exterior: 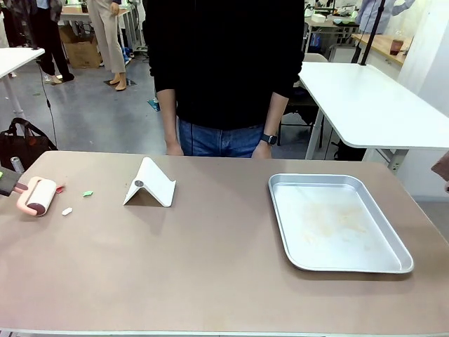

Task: Clean the surface of the table.
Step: Clean the area not pointed to by the person, then return the Lint Roller and towel to their original positions.

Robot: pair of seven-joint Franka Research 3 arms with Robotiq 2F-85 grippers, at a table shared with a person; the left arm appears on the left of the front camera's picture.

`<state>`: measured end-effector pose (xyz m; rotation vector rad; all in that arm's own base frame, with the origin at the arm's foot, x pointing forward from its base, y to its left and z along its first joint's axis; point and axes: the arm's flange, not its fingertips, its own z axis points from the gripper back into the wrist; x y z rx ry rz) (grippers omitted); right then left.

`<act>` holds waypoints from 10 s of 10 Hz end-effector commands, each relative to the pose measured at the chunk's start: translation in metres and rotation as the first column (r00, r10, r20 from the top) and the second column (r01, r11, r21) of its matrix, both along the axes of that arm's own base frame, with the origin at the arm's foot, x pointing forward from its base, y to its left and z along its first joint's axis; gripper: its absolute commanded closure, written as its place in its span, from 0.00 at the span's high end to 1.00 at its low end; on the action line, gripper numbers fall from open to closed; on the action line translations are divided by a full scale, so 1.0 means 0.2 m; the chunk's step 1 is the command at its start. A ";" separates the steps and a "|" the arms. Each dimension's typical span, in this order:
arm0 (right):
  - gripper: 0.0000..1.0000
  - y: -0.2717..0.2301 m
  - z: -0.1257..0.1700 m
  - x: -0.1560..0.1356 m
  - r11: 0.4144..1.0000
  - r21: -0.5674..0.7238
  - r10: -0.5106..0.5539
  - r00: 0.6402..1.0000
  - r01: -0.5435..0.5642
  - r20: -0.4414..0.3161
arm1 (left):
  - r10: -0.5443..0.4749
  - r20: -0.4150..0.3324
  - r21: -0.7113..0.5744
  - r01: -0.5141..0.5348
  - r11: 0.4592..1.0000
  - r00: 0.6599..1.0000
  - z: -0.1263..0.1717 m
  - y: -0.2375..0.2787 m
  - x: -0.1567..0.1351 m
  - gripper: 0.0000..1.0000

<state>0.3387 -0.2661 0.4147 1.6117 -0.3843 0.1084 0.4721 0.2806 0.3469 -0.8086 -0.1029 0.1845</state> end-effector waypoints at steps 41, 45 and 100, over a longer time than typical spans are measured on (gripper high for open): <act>0.08 -0.01 0.03 0.00 1.000 -0.004 0.001 1.000 -0.001 -0.006 | -0.174 0.186 -0.167 0.206 0.964 0.967 0.61 -0.61 -0.51 0.23; 0.08 -0.01 0.03 0.00 1.000 -0.004 0.001 1.000 -0.001 -0.006 | -0.174 0.186 -0.167 0.206 0.964 0.967 0.61 -0.61 -0.51 0.23; 0.08 2.10 -0.18 0.81 0.819 -0.434 0.508 0.825 -0.375 0.246 | -0.238 0.081 0.146 0.224 0.964 0.968 0.64 -1.76 0.16 0.23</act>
